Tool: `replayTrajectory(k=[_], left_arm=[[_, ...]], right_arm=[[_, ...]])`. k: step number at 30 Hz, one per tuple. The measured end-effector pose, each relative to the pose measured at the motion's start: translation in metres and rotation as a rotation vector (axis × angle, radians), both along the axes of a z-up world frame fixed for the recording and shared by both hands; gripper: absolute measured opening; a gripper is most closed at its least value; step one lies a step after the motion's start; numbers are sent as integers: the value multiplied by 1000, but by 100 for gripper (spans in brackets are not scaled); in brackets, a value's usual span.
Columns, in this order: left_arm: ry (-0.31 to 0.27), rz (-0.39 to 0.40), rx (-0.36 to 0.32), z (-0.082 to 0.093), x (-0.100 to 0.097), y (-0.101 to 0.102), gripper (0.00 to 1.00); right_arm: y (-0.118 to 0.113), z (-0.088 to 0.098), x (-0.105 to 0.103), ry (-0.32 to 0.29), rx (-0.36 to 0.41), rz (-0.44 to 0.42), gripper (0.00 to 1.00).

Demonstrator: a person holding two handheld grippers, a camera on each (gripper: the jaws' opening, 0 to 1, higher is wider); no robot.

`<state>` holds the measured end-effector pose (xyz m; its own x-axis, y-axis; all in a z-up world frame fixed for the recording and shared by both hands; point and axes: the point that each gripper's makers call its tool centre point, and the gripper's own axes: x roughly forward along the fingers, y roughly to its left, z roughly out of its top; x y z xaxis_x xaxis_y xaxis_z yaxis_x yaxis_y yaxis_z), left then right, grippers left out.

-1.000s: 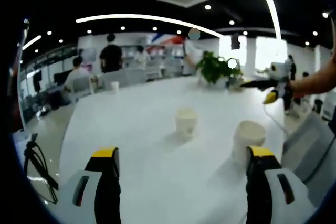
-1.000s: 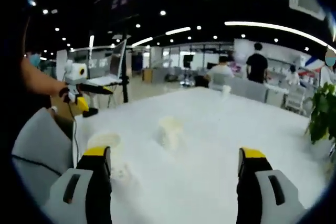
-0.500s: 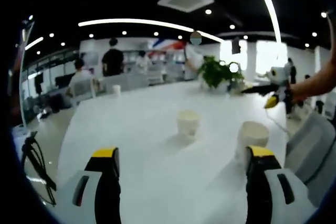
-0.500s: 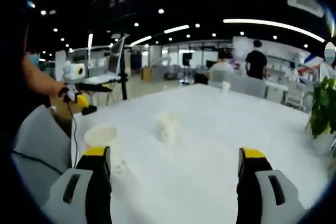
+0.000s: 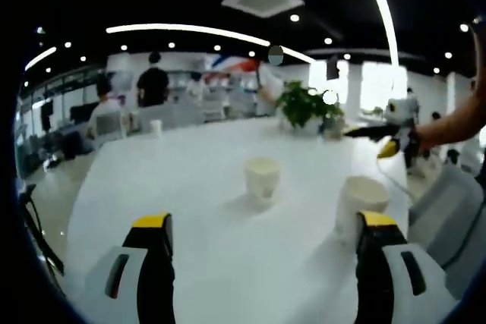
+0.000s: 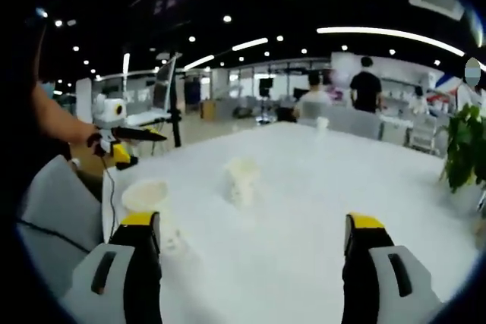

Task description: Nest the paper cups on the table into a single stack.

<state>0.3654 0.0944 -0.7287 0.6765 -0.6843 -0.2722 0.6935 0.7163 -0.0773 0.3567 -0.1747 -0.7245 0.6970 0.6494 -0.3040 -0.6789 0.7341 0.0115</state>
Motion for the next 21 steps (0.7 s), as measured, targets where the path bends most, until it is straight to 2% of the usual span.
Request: replayTrajectory(k=[10,17,21], left_arm=[[-4,-53,29,-11,22,-23,98],[6,-63,20,-22,41,-39,98],[12,-82,37,-32,48,-49,98]], right_arm=[[-6,2,-4,9,13,-14,100],[-5,-3,-6,21,17,-16,100],[0,-7,-8,28,18,-7,100]])
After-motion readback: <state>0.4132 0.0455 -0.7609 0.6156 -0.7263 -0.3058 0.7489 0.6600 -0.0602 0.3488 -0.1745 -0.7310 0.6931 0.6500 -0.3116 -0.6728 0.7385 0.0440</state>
